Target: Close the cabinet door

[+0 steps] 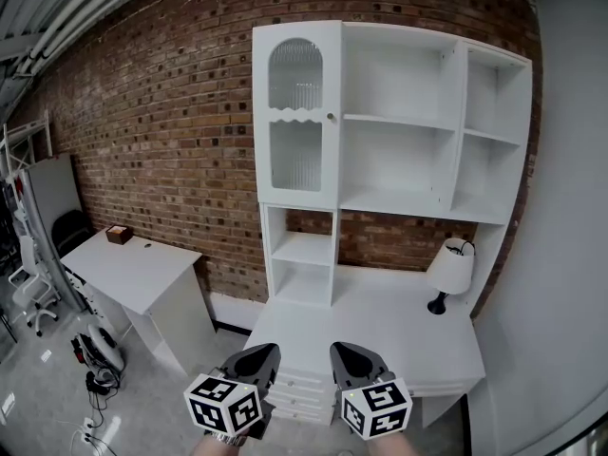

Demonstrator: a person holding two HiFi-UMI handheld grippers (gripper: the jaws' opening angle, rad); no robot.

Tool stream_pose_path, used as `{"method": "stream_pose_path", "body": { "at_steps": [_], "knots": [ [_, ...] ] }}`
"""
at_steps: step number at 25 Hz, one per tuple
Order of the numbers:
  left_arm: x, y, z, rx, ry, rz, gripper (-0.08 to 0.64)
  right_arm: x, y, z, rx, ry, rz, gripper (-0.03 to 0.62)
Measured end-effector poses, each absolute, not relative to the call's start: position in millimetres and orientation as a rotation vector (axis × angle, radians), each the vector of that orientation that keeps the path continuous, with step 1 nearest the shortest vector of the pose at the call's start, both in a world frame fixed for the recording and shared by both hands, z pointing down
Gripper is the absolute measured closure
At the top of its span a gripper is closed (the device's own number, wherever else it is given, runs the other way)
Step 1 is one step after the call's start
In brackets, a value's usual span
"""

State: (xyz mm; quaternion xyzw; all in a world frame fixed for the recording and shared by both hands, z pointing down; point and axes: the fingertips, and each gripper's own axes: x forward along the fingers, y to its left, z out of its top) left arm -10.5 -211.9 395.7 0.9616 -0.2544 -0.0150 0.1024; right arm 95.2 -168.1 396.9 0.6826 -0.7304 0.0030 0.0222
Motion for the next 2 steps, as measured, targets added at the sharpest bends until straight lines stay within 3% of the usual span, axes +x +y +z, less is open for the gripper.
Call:
{"method": "stream_pose_path", "body": {
  "at_steps": [2],
  "knots": [
    [-8.8,-209.8,396.1,2.837,-0.753,-0.046,0.552,96.4,-166.5,397.7,2.110,-2.265,0.010,0.566]
  ]
}}
